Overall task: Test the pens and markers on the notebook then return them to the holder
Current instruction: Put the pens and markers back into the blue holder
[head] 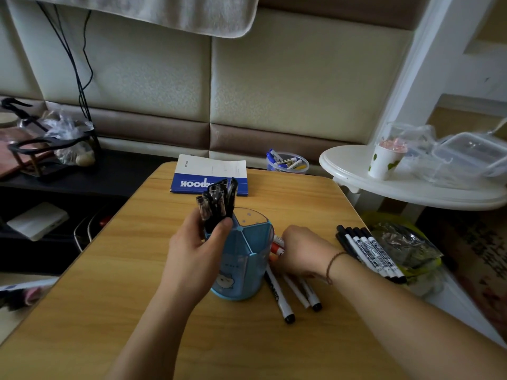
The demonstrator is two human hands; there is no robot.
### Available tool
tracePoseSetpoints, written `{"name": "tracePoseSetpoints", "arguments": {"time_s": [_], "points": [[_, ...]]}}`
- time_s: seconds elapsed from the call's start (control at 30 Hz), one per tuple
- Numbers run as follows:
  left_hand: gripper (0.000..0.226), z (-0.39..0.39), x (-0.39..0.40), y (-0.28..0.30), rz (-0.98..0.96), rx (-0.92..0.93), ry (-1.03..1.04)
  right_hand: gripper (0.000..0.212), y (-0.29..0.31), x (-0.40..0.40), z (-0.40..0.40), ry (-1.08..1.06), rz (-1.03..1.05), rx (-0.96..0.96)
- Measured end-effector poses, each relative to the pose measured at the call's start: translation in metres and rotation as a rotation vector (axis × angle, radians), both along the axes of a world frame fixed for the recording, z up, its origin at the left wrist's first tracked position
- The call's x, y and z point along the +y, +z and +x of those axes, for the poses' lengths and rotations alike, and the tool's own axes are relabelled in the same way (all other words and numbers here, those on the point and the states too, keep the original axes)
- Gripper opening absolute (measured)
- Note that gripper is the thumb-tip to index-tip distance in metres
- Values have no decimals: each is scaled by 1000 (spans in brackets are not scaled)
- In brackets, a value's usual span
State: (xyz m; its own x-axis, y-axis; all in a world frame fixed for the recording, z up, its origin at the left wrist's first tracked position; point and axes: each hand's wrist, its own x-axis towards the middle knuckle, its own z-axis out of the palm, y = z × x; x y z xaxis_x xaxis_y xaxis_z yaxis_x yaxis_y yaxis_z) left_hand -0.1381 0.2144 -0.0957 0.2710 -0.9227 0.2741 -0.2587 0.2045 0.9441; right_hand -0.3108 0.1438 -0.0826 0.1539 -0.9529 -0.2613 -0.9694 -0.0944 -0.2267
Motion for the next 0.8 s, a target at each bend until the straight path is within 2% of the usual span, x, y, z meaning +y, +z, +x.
{"name": "tracePoseSetpoints", "arguments": {"time_s": [0.07,0.1,0.17,0.23,0.3,0.43,0.5,0.53,0.57,0.63,0.7,0.8], "points": [[11,0,0,0,-13,-4,4,27,-4,-1,2,-7,-31,17],[11,0,0,0,-18,-5,6,26,-4,0,1,-36,-23,-36],[9,0,1,0,-18,1,-2,23,-2,1,-3,-137,37,-259],[9,0,1,0,-5,8,-17,25,2,0,-14,-232,80,-552],[9,1,1,0,6,19,-25,26,9,-4,-27,-330,140,-935],[10,2,-1,-2,7,45,-23,6,32,-17,-34,-483,154,-1770],[11,1,-2,-1,8,50,-25,6,42,-24,-26,-463,130,-2121],[12,0,-2,-1,8,55,-27,7,46,-26,-20,-426,136,-2233],[13,-1,-2,0,11,64,-29,7,48,-27,-13,-377,154,-2300],[14,-3,-3,1,24,86,-34,23,49,-27,4,-284,169,-2330],[13,-3,-3,1,26,93,-34,31,48,-26,24,-234,106,-2262],[13,-3,-3,1,17,97,-30,30,39,-24,43,-119,-8,-2079]]}}
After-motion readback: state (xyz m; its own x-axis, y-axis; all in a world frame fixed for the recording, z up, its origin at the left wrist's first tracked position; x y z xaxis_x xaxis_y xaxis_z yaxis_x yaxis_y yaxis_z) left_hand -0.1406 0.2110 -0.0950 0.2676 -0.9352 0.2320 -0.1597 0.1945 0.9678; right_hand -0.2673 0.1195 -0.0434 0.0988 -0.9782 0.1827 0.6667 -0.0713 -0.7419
